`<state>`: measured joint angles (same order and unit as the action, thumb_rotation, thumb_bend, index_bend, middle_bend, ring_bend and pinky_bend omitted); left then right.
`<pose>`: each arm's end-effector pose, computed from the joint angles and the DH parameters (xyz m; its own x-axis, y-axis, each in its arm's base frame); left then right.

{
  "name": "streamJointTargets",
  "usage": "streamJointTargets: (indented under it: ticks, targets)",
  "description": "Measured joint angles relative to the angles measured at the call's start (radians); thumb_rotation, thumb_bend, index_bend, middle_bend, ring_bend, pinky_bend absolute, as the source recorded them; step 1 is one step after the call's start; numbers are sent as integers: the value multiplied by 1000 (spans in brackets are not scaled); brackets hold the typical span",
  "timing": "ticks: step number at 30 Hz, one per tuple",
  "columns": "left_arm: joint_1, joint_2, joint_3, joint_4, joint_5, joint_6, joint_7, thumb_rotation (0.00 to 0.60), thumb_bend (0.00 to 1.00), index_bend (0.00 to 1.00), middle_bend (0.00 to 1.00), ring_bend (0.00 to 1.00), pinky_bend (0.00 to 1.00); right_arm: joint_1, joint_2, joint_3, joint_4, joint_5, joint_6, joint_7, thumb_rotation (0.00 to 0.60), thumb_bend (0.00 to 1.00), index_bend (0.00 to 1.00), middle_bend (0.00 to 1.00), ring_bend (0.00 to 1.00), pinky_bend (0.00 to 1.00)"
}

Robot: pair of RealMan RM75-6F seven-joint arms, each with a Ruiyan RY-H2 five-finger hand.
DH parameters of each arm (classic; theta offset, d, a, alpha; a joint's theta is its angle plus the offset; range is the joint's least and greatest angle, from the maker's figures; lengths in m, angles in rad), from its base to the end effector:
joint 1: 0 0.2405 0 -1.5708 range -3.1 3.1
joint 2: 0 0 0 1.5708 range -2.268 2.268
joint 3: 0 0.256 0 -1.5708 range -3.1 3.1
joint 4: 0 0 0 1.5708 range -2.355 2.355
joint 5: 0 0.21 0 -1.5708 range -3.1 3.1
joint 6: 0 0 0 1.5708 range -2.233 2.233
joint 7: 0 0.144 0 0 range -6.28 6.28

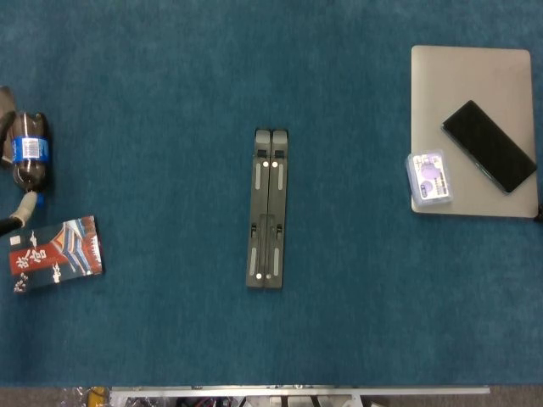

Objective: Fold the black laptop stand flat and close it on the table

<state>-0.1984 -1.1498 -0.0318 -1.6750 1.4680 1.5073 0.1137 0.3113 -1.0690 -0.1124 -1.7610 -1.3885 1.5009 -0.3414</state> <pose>-0.2783 0.2088 0.1457 0.4111 -0.0392 0.9108 0.9068 -0.0853 -0.4129 -0.2727 -0.2092 0.1495 0.6245 -0.0458 0.7797 -0.7786 -0.1141 0.6170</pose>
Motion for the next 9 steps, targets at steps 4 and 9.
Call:
streamJointTargets:
  ticks: [4,9]
  targets:
    - [11,7,3,-8,6,4,-21,600,252,0,21,0,52,-33,0,9,-1,-13,21,-4,600,80,0,105,0,0]
    - [28,9,-1,0,13,22,-31,600,253,0,21,0,52,-64,6,25,-9,-20,28,-5,600,80,0,104,0,0]
